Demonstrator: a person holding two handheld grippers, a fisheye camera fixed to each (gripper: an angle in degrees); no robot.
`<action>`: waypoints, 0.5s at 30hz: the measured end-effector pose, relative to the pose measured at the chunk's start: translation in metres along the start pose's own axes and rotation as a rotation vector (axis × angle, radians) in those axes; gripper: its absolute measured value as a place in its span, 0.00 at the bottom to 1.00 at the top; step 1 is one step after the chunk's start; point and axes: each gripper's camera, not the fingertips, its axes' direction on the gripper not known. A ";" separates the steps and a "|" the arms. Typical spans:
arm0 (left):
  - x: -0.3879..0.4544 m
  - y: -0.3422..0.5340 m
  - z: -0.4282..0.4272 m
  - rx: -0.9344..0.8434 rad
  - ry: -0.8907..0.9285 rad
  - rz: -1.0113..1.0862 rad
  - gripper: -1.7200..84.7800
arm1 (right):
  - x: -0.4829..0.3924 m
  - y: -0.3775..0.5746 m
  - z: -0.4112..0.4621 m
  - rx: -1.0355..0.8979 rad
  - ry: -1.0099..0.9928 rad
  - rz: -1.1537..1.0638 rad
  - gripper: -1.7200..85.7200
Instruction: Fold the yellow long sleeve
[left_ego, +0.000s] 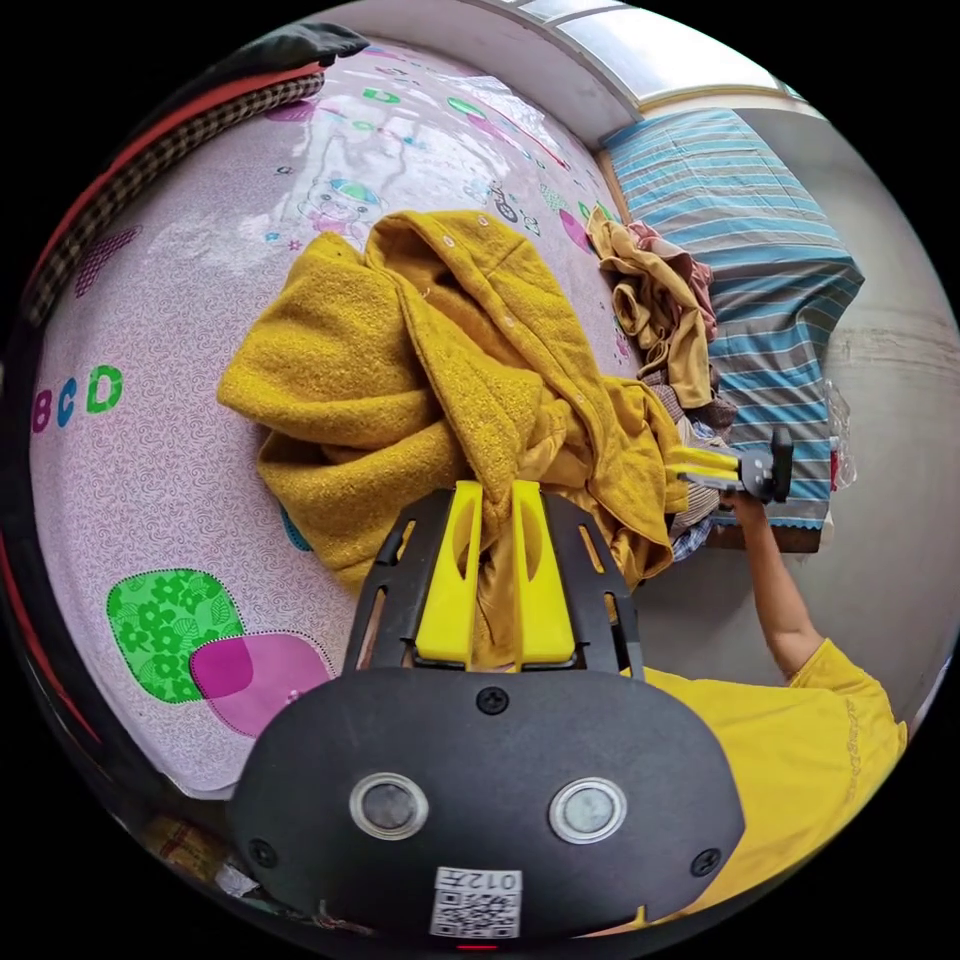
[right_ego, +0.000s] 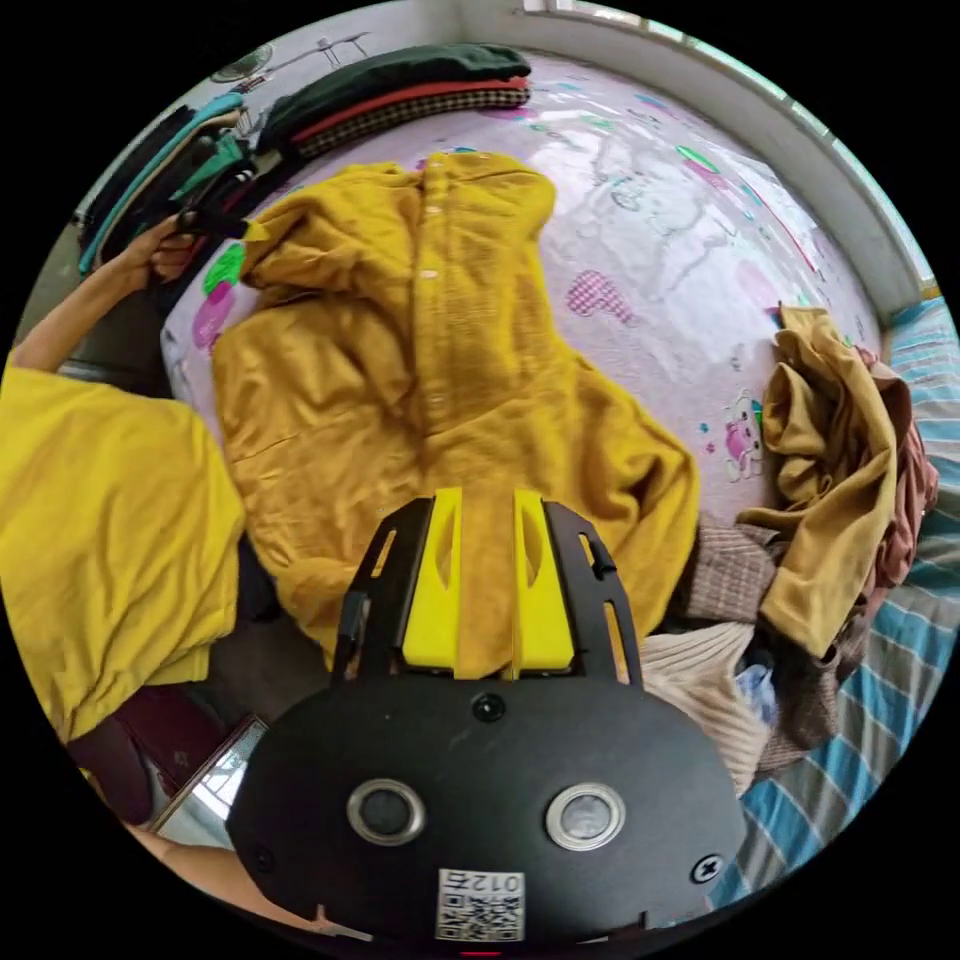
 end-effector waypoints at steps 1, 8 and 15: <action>0.006 0.002 -0.002 0.008 -0.016 -0.009 0.09 | 0.020 -0.018 0.004 -0.030 0.025 -0.020 0.11; 0.066 0.011 -0.019 0.044 -0.182 -0.009 0.09 | 0.080 -0.117 0.053 -0.278 0.190 -0.245 0.15; 0.163 0.018 -0.037 0.112 -0.387 0.153 0.08 | 0.083 -0.137 0.066 -0.423 0.097 -0.294 0.07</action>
